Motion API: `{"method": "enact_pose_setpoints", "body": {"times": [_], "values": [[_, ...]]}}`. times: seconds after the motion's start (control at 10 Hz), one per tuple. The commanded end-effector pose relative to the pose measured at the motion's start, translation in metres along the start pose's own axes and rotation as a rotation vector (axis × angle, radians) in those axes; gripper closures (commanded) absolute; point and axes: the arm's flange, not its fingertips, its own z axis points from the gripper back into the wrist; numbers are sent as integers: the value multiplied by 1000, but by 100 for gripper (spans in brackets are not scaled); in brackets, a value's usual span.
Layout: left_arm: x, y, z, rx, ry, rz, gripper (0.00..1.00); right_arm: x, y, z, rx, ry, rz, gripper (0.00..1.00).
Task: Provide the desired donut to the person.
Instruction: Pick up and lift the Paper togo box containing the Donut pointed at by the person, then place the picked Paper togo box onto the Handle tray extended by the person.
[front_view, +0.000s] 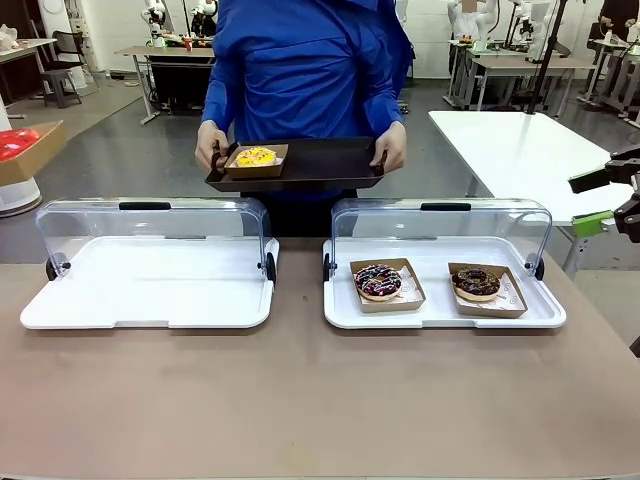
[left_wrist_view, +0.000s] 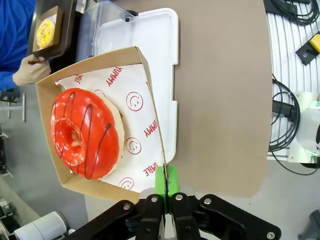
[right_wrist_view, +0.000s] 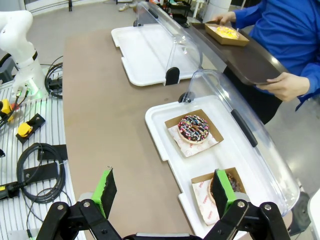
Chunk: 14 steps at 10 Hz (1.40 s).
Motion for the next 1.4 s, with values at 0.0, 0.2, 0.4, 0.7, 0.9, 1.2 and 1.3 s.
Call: {"method": "enact_pose_setpoints", "body": {"times": [0.0, 0.2, 0.4, 0.7, 0.9, 1.2, 1.3], "values": [[0, -4, 2, -1, 12, 11, 100, 0, -3, -2, 11, -30, 8, 0], [0, -4, 2, -1, 12, 11, 100, 0, -3, -2, 11, -30, 8, 0], [0, -4, 2, -1, 12, 11, 100, 0, -3, -2, 11, -30, 8, 0], [0, -4, 2, -1, 12, 11, 100, 0, -3, -2, 11, -30, 8, 0], [0, -4, 2, -1, 12, 11, 100, 0, -3, -2, 11, -30, 8, 0], [0, -4, 2, -1, 12, 11, 100, 0, -3, -2, 11, -30, 8, 0], [0, -4, 2, -1, 12, 11, 100, 0, -3, -2, 11, -30, 8, 0]]}}
